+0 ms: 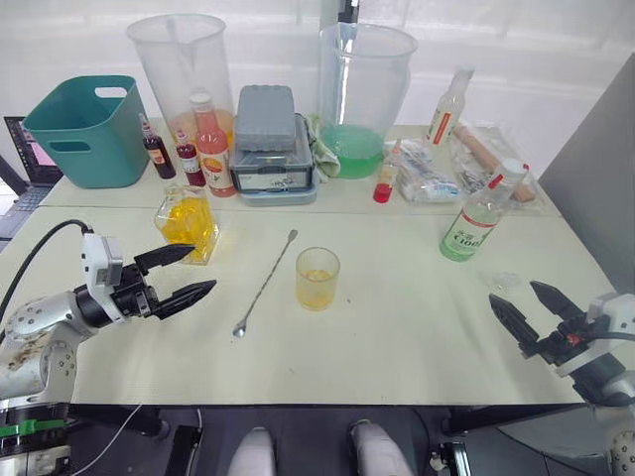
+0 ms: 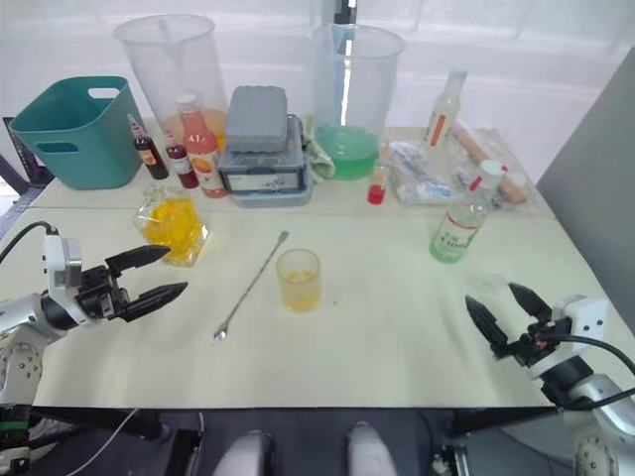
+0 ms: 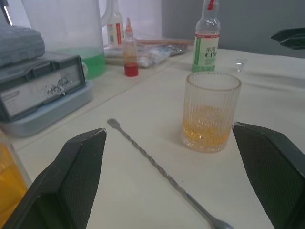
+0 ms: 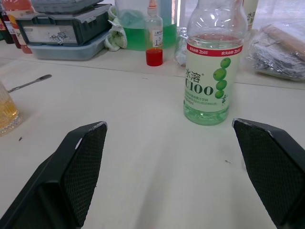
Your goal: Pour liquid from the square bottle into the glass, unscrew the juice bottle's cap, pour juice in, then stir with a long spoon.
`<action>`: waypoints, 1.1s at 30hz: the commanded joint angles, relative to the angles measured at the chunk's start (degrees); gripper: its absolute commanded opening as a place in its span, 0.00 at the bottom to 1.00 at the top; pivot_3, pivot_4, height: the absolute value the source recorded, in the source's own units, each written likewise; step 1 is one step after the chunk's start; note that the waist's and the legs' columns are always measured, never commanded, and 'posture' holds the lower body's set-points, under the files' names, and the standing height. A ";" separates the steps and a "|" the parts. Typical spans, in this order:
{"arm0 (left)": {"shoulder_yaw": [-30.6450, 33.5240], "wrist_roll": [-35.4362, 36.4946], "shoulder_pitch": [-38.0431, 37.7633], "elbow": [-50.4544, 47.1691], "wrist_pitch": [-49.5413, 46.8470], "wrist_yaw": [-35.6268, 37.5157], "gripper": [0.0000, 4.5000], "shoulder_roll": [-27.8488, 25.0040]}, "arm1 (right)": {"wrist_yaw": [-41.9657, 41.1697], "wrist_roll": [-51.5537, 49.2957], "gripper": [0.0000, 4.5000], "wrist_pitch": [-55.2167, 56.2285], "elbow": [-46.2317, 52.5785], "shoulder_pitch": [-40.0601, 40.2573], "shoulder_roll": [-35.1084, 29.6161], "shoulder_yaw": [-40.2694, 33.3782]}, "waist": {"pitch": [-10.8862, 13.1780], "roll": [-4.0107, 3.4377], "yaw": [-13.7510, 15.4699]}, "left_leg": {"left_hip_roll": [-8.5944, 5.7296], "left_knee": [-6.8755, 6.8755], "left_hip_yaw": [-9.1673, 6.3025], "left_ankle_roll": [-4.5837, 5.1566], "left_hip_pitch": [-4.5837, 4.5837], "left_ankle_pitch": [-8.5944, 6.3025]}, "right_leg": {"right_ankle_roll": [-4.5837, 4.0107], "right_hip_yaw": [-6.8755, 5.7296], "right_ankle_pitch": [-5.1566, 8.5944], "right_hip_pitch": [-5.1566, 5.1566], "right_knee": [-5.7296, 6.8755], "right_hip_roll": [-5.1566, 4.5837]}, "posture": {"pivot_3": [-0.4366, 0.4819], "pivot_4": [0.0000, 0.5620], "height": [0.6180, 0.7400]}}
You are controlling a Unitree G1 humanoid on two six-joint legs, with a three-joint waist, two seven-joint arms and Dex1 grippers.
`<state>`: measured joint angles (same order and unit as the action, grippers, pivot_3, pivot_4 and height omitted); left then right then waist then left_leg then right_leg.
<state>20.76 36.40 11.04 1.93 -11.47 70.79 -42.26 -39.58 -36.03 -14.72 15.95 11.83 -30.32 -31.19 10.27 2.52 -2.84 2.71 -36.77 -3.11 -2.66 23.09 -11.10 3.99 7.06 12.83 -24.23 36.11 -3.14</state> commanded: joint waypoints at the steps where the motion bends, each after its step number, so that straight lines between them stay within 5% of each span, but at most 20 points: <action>1: 0.21 2.40 -0.50 -4.61 -1.45 -0.38 0.99 0.10 | 1.13 0.19 1.00 -0.50 -1.99 -5.63 -4.06 -1.52 | -0.01 -0.03 -0.18 | 0.00 0.00 0.04 0.00 -0.02 0.00 | 0.00 0.02 0.00 0.00 0.00 -0.01 | 0.48 0.27 0.99; 15: 4.26 5.00 -12.35 -18.66 -3.08 -7.78 0.99 2.27 | 3.64 5.64 1.00 -3.85 -22.08 -38.08 -9.59 9.03 | 0.00 -0.10 -0.79 | -0.01 0.05 -0.04 0.03 0.05 -0.02 | 0.06 0.01 -0.05 0.00 -0.03 0.01 | 0.48 0.27 0.99; 33: 6.19 4.47 -17.60 -23.09 -2.02 -12.68 0.99 3.12 | -1.78 13.98 1.00 1.93 -47.25 -54.39 -9.72 14.21 | 0.01 -0.11 -1.24 | -0.02 0.06 0.00 0.04 0.04 -0.02 | -0.05 0.03 -0.12 -0.02 -0.06 0.01 | 0.48 0.27 0.99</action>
<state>25.97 40.58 -6.76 -19.50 -14.82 58.41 -39.05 -40.66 -22.54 -14.78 -30.69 -40.79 -39.37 -16.33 10.28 2.41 -4.08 2.69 -36.71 -3.12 -2.62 23.13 -11.12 3.93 7.09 12.71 -24.26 36.06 -3.12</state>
